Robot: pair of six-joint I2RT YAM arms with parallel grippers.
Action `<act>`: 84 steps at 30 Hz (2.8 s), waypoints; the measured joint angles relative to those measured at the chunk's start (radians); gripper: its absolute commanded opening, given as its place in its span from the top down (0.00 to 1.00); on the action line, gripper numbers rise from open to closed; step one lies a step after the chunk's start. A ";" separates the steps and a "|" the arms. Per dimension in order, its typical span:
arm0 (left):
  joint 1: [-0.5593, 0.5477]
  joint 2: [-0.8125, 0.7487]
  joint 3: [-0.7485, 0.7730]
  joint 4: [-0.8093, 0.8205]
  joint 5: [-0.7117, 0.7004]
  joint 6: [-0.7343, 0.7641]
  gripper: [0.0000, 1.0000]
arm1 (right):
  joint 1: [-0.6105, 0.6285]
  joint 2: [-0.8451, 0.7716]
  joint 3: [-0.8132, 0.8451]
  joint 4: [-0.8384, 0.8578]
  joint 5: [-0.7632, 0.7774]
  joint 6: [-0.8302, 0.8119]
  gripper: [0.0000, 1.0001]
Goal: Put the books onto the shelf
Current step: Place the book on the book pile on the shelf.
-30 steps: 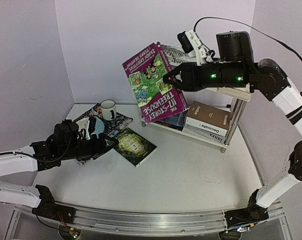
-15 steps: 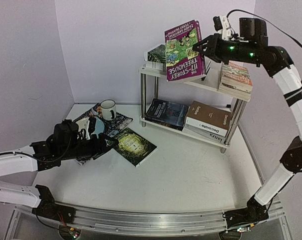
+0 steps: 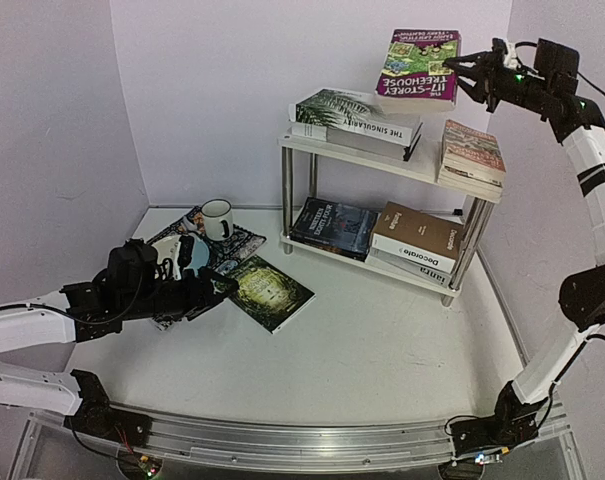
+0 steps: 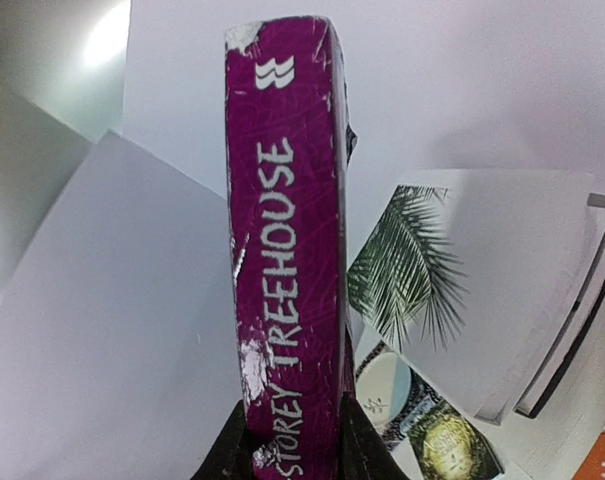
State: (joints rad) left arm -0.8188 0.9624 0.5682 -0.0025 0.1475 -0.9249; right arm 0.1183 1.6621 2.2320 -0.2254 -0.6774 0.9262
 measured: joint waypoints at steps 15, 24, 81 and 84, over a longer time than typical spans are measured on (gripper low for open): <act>0.000 0.037 0.001 0.000 0.010 0.000 0.33 | -0.354 0.003 -0.169 0.244 -0.216 0.367 1.00; 0.000 0.055 0.002 0.000 0.011 0.000 0.33 | -0.465 -0.008 -0.331 0.326 -0.287 0.470 1.00; 0.000 0.159 0.054 0.003 0.043 0.012 0.33 | -0.473 -0.106 -0.650 0.427 -0.470 0.366 0.35; 0.000 0.159 0.054 0.003 0.043 0.012 0.33 | -0.473 -0.106 -0.648 0.424 -0.470 0.351 0.36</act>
State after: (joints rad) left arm -0.8192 1.1217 0.6224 0.0006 0.1909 -0.9127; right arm -0.3550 1.5562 1.5838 0.1983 -1.1471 1.2771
